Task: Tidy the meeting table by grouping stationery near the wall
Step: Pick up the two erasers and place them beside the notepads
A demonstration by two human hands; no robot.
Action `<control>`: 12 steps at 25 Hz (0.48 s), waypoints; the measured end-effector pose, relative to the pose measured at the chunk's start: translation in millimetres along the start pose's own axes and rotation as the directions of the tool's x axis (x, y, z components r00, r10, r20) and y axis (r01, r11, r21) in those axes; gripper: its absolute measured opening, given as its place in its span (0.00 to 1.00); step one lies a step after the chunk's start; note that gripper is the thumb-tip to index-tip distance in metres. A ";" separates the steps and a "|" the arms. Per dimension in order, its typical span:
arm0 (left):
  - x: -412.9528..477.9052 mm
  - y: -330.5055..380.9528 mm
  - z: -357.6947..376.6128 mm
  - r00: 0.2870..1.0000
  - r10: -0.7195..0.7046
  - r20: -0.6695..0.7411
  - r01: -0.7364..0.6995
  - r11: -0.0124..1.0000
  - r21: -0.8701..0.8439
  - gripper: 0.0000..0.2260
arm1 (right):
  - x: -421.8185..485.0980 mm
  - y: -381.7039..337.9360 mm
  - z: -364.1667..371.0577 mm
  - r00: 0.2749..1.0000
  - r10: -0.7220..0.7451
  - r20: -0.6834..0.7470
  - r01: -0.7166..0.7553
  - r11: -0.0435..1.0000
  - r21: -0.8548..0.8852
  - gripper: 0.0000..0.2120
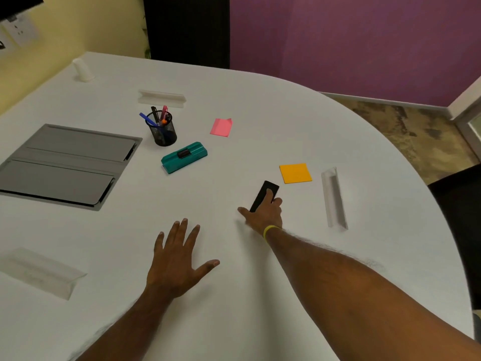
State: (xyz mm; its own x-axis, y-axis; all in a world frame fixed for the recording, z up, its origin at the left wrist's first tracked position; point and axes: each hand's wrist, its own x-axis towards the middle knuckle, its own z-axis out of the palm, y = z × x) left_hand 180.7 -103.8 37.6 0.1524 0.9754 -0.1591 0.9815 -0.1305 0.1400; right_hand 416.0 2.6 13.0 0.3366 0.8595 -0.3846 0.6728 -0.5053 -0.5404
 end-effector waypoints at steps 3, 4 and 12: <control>20.2 -8.5 5.6 1.000 0.012 0.005 -0.011 0.998 -0.062 0.46 | 13.9 -7.4 6.7 0.994 0.097 -0.039 -0.098 0.995 -0.003 0.49; 24.9 -9.3 5.5 1.000 0.007 -0.001 -0.007 0.994 -0.106 0.45 | 13.8 -9.5 8.1 0.993 0.101 -0.058 -0.100 0.995 0.013 0.46; 87.2 10.1 -11.9 0.939 -0.162 0.303 0.334 0.217 -0.917 0.34 | -55.9 -60.5 41.5 0.917 -0.362 0.168 0.165 0.727 0.667 0.27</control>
State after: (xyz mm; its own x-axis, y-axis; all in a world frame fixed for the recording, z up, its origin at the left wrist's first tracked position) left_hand 202.5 -18.0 36.8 0.0188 0.8832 -0.4685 0.1577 0.4601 0.8737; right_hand 329.2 -18.0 36.1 -0.0454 0.9580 -0.2830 0.1053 -0.2771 -0.9550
